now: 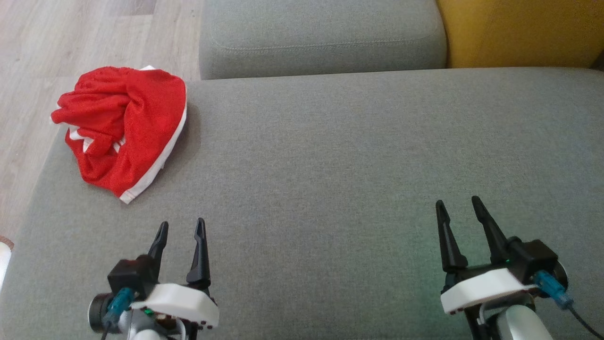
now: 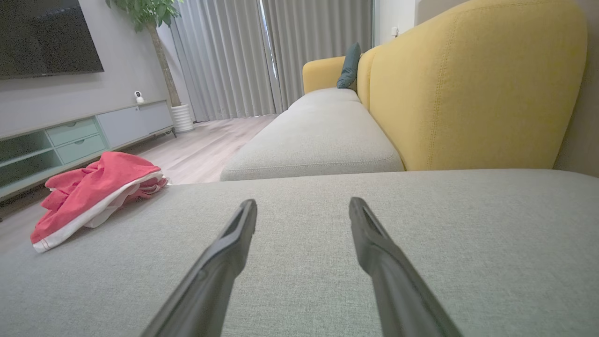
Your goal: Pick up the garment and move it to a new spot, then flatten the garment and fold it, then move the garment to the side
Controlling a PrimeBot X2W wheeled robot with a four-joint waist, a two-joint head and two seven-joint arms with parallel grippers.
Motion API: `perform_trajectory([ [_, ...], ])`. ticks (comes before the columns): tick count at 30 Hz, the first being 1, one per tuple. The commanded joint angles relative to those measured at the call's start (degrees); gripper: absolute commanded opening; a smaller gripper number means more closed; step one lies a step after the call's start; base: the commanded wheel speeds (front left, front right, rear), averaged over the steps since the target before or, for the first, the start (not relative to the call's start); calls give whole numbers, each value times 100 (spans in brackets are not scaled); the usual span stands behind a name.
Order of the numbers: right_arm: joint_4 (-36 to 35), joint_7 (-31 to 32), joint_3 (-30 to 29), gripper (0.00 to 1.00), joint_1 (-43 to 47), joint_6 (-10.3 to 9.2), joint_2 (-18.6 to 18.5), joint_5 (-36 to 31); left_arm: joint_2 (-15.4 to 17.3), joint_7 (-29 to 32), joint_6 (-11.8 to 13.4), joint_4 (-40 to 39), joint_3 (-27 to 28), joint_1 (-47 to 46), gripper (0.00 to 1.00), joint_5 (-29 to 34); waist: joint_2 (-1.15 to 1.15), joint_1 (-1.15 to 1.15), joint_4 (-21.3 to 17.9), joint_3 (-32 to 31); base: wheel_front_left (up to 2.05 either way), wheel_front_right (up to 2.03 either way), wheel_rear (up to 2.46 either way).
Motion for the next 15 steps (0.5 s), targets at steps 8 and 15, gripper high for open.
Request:
perform_trajectory([
  [8,-159,-211,199,100,-333,43,-49,-682,80,-205,130,-220,76,-108,100,618,0,0,-18,3,0,0,0],
  [15,-126,-248,144,100,-335,44,-50,-763,82,-242,153,-163,48,-107,100,722,0,0,-14,11,0,0,0],
])
